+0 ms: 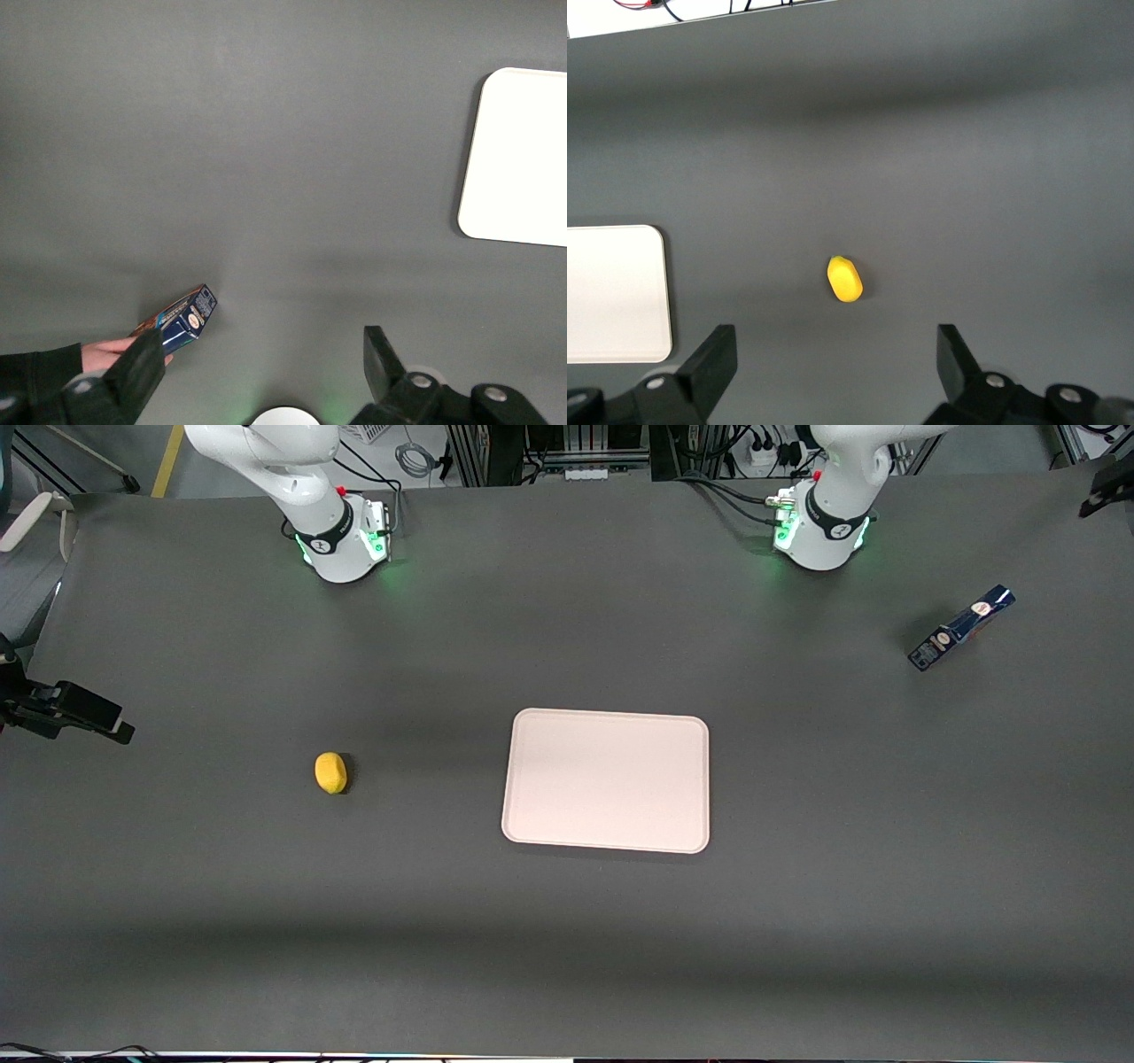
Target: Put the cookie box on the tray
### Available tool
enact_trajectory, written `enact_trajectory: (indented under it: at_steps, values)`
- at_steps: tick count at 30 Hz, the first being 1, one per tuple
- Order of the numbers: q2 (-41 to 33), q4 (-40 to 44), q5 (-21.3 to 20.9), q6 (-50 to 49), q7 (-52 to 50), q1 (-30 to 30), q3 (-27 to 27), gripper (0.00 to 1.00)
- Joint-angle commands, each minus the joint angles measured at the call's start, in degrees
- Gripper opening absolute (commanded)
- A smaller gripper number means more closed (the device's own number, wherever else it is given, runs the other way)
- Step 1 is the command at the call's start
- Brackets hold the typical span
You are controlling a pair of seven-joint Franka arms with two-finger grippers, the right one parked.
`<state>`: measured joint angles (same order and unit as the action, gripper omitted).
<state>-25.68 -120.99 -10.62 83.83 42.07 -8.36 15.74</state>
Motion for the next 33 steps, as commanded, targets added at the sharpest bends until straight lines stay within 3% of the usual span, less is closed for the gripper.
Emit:
enact_trajectory:
  at_steps: [1, 9, 19, 33]
  values:
    - [-3.41, -8.9, -1.07, 8.26, 6.52, -0.34, 3.5, 1.0]
    - [-3.85, -19.53, -4.5, 18.46, 7.67, -0.42, 4.03, 1.0]
    - [-3.68, -30.26, -8.8, 32.7, 11.54, -0.69, 9.74, 1.0]
    - [-2.01, -38.88, -13.19, 45.54, 11.45, -0.86, 14.39, 1.0]
